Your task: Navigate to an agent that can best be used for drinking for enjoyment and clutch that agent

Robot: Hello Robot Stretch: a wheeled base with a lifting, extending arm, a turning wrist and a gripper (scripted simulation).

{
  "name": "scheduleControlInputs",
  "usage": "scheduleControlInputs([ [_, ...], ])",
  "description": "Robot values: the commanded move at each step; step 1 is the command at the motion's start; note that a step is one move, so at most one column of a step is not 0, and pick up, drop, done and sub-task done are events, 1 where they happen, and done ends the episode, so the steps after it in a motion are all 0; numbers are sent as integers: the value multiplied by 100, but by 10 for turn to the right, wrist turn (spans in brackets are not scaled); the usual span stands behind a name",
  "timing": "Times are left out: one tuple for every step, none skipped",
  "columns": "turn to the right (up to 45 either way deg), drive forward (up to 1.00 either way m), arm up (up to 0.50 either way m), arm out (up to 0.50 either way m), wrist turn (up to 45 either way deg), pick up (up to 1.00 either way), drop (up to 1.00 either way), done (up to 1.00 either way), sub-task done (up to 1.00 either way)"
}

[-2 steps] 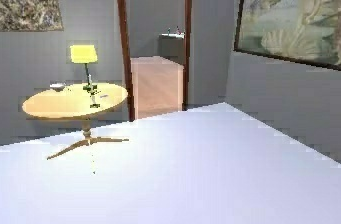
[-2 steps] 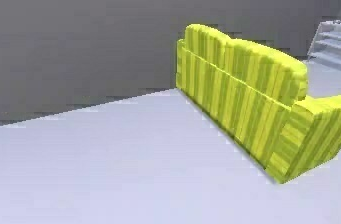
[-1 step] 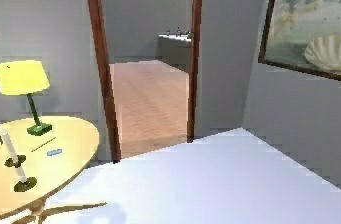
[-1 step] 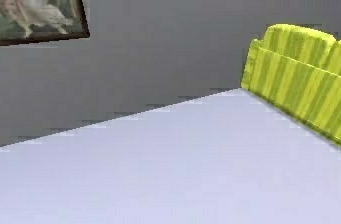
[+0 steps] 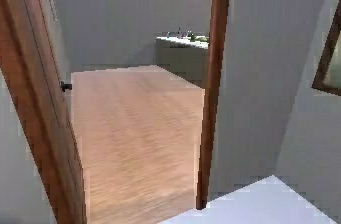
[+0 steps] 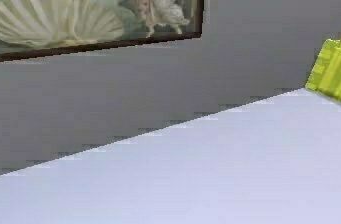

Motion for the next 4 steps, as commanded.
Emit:
scheduleControlInputs([
  [-240, 0, 0, 0, 0, 0, 0, 0, 0],
  [0, 5, 0, 0, 0, 0, 0, 0, 0],
  [180, 0, 0, 0, 0, 0, 0, 0, 0],
  [0, 100, 0, 0, 0, 0, 0, 0, 0],
])
